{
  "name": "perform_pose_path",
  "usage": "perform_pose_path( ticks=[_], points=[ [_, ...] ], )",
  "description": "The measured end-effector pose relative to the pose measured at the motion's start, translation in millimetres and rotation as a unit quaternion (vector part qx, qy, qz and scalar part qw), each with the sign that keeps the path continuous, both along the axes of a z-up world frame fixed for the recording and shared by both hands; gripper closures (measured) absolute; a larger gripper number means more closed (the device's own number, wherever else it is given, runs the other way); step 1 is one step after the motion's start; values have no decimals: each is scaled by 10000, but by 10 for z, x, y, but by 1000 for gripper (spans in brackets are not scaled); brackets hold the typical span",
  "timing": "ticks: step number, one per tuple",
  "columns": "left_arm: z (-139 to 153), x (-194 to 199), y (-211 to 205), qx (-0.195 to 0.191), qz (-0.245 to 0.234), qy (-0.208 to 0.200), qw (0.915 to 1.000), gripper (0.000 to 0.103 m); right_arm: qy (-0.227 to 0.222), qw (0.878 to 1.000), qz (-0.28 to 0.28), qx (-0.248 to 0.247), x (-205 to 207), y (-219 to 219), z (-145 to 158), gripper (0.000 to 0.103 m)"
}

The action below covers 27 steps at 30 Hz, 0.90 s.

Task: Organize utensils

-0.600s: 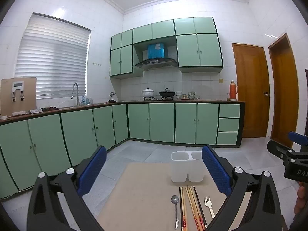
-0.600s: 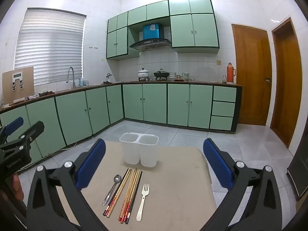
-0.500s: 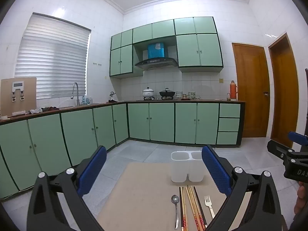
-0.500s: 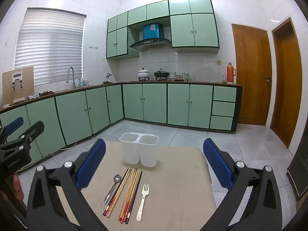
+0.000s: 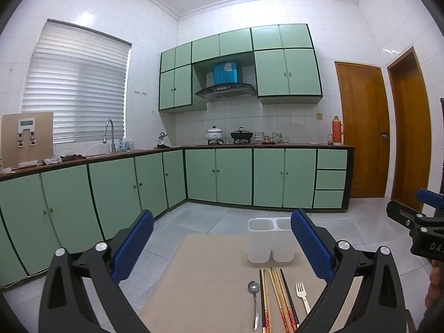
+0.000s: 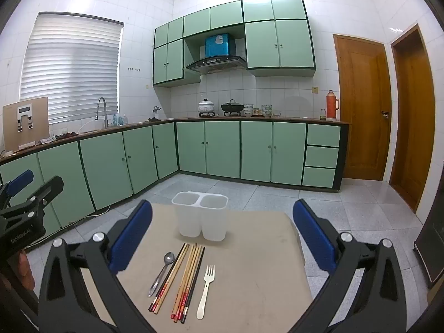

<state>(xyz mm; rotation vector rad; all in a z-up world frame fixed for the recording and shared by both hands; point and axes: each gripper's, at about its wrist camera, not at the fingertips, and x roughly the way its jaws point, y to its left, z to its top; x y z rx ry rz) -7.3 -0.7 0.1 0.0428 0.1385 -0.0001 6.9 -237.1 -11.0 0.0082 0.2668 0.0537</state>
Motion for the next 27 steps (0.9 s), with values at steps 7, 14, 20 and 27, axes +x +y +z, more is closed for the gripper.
perform_pose_path(
  ticks=[7, 14, 20, 27],
  points=[
    [-34, 3, 48, 10, 5, -1, 10000, 6, -4, 10000, 2, 5, 1, -1, -1, 5],
    [-37, 91, 27, 12, 14, -1, 10000, 6, -6, 10000, -2, 2, 0, -2, 1, 5],
    [-26, 86, 17, 25, 15, 2, 10000, 6, -10, 10000, 2, 5, -2, 0, 3, 5],
    [-32, 88, 31, 21, 12, 7, 10000, 6, -8, 10000, -1, -2, 0, 11, 5, 5]
  ],
)
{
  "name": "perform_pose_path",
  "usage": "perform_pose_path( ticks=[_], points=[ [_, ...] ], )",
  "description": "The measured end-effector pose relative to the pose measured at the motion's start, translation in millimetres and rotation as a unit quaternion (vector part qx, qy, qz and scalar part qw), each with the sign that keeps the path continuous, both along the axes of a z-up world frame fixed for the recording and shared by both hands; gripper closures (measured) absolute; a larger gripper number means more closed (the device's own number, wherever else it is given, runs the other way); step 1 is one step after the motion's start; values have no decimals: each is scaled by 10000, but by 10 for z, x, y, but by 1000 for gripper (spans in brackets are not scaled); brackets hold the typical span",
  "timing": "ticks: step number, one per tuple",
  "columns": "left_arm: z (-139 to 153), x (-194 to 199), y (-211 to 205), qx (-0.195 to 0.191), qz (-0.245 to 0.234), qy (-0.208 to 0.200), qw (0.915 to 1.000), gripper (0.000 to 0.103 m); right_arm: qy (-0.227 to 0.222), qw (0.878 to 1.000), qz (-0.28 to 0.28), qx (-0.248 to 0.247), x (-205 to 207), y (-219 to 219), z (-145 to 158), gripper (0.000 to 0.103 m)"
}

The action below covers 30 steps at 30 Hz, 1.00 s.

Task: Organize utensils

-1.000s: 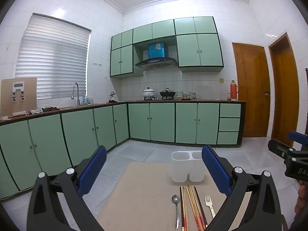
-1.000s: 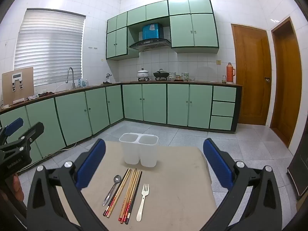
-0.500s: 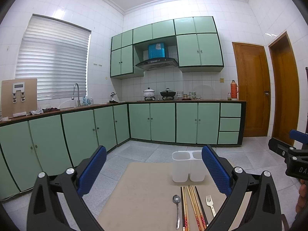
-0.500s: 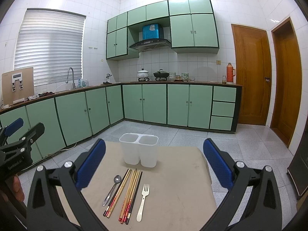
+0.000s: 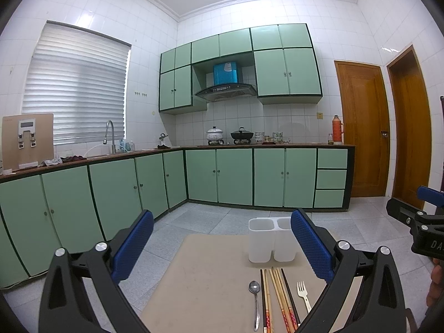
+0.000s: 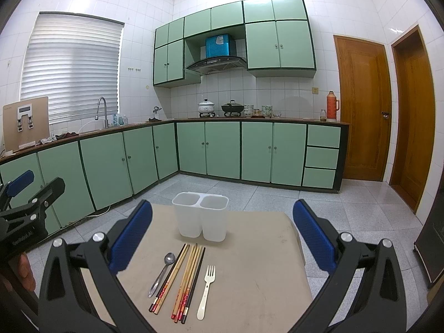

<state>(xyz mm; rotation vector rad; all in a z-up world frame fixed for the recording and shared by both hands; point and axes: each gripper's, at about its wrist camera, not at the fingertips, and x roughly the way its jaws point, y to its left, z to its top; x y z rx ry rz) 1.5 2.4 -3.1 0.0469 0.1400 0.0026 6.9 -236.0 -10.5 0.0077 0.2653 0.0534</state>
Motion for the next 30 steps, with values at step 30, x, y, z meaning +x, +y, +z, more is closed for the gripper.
perform_pose_path(
  ticks=[30],
  points=[
    [32, 11, -35, 45, 4, -34, 10000, 6, -25, 10000, 0, -6, -4, -3, 6, 5]
  ],
)
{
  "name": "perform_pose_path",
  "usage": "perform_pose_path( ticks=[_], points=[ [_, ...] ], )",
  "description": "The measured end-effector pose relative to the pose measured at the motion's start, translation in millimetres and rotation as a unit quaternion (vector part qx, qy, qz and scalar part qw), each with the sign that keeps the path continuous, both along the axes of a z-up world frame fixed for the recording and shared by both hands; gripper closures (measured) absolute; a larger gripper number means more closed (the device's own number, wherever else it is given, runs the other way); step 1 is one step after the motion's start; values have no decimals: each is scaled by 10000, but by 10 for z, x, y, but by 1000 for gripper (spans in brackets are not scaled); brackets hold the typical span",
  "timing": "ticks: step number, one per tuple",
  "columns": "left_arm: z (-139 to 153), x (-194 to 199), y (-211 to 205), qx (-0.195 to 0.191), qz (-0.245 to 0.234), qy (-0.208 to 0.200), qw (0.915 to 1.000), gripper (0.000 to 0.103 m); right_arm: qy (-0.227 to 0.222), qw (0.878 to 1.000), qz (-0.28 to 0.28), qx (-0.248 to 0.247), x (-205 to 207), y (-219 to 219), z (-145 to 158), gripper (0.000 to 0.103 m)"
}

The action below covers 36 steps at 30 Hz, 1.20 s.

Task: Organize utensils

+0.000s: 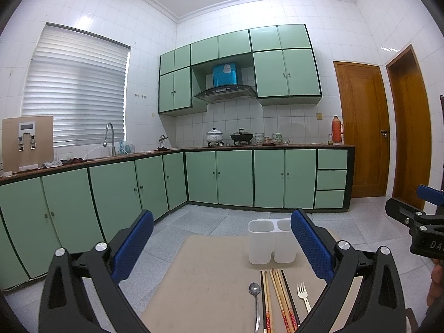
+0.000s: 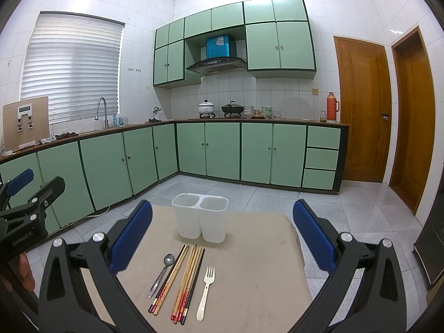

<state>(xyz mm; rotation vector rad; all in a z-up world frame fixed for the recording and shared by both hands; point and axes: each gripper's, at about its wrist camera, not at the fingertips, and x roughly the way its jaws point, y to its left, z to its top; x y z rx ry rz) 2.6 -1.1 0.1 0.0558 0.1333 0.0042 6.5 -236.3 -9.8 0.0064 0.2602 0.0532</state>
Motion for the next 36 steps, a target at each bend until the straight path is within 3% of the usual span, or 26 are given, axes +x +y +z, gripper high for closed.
perform_pose_path(
  ticks=[20, 28, 36],
  points=[
    [-36, 99, -1, 0, -17, 157, 9999, 6, 157, 9999, -40, -14, 82, 10, -23, 5],
    [-296, 487, 128, -31, 67, 772, 9970, 6, 761, 9969, -171, -107, 419, 26, -311, 5],
    [-824, 1021, 192, 87, 139, 1508, 9884, 6, 1412, 9898, -112, -150, 935, 119, -777, 5]
  ],
)
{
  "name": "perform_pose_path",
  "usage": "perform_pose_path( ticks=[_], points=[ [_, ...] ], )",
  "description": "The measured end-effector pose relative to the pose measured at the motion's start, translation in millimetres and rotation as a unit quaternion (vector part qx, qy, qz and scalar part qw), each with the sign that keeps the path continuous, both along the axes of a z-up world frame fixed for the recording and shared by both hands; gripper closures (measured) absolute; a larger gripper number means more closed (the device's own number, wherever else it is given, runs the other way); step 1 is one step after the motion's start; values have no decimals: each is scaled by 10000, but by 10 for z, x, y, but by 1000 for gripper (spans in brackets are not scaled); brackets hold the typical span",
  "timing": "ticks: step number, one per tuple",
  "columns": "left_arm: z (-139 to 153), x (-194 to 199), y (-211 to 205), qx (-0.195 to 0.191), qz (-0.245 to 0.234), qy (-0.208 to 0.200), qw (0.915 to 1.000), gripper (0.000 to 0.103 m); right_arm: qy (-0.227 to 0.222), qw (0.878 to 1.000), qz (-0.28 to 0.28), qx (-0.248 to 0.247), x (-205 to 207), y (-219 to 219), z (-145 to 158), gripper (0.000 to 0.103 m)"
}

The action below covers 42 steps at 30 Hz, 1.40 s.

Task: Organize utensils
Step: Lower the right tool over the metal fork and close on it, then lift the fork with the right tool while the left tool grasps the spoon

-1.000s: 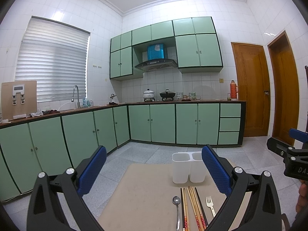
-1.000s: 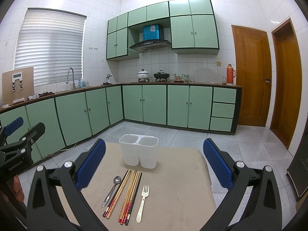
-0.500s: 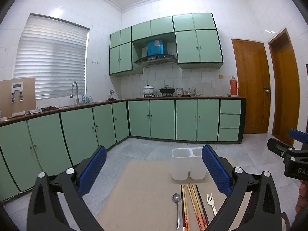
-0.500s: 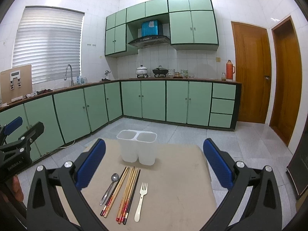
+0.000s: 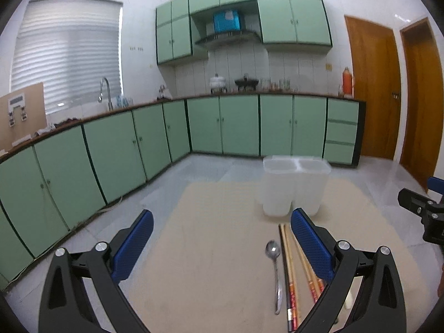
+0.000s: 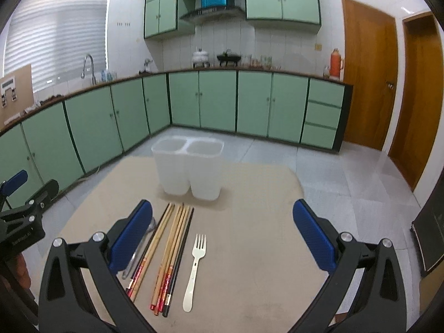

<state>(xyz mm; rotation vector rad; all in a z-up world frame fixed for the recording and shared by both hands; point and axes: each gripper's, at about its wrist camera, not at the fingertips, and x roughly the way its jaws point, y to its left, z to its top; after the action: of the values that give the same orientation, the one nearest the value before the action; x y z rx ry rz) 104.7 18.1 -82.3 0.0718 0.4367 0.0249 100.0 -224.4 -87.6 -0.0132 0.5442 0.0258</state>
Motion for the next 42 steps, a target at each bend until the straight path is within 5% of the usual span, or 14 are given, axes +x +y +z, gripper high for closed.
perform_pose_path(
  ticks=[10, 18, 31, 35, 42],
  points=[
    [-714, 632, -22, 111, -60, 935, 9955, 13, 800, 9968, 13, 85, 613, 96, -697, 9],
    [-1137, 869, -98, 235, -167, 1501, 9883, 17, 1375, 9904, 41, 93, 994, 150, -1218, 28],
    [-1269, 1113, -202, 33, -291, 1788, 9834, 17, 1925, 9811, 145, 94, 1226, 243, -1560, 49],
    [-1271, 1200, -256, -56, -354, 1822, 9826, 17, 1922, 9807, 336, 120, 1251, 274, -1554, 84],
    [-1297, 1334, -390, -114, -470, 1859, 9814, 17, 1921, 9802, 413, 260, 1262, 179, -1521, 84]
  ],
)
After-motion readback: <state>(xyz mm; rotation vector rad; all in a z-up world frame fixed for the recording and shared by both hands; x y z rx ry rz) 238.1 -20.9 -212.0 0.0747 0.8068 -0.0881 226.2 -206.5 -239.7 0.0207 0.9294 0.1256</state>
